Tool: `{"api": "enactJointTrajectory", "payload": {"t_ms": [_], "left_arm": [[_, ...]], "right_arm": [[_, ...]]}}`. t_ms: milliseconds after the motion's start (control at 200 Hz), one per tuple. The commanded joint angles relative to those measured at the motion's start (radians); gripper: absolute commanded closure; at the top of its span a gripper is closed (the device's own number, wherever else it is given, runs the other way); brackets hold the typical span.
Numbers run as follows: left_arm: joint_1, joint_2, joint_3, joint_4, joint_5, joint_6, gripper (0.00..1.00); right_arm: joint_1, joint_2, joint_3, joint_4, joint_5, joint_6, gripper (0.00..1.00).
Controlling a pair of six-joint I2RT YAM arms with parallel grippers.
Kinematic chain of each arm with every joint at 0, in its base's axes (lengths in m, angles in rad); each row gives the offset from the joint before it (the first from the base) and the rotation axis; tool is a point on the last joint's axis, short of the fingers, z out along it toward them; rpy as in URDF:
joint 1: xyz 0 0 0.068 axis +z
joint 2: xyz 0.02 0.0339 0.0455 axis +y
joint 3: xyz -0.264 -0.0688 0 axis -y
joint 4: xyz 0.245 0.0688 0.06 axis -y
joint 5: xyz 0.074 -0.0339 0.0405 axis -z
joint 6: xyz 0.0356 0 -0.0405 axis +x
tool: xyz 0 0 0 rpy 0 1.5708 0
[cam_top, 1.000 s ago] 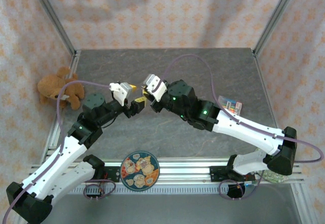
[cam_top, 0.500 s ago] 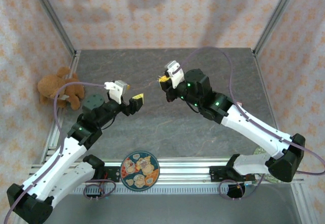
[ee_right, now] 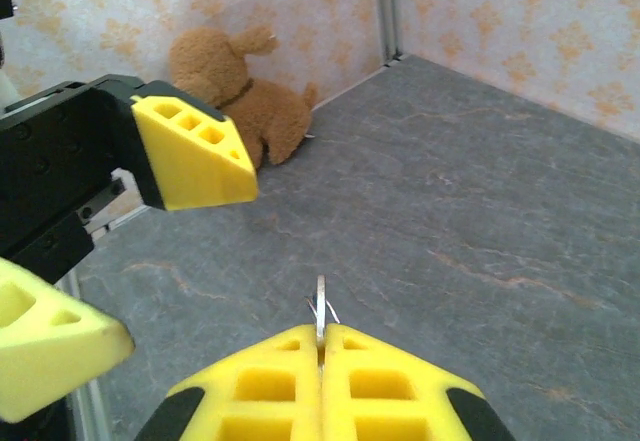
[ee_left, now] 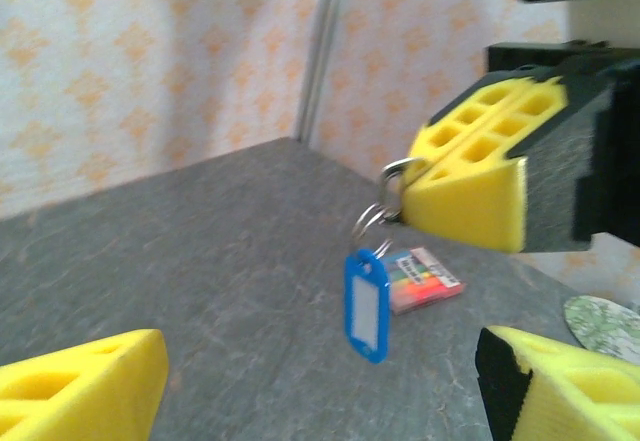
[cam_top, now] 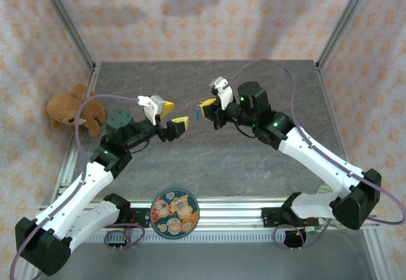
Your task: Remove the keys from the keyring
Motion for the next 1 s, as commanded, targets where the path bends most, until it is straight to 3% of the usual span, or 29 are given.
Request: {"api": "enactJointTrajectory", "payload": {"t_ms": [0,165,375,621,996], "left_arm": [[0.007,0.002,-0.034,0.150,0.139,0.085,0.12],[-0.005,-0.008,-0.046,0.154,0.130,0.184,0.10],[-0.010,0.003,-0.056,0.188,0.166,0.208,0.04],[-0.026,0.033,-0.057,0.257,0.195,0.183,0.07],[-0.059,0.047,-0.041,0.206,0.178,0.214,0.08]], "right_arm": [[-0.004,0.000,-0.011,0.038,-0.092,-0.004,1.00],[-0.002,0.006,-0.006,0.046,-0.141,-0.025,1.00],[0.001,0.014,-0.006,0.062,-0.153,-0.038,1.00],[0.010,0.026,0.014,0.074,-0.147,-0.042,1.00],[0.009,0.031,0.028,0.115,-0.115,-0.029,1.00]]}}
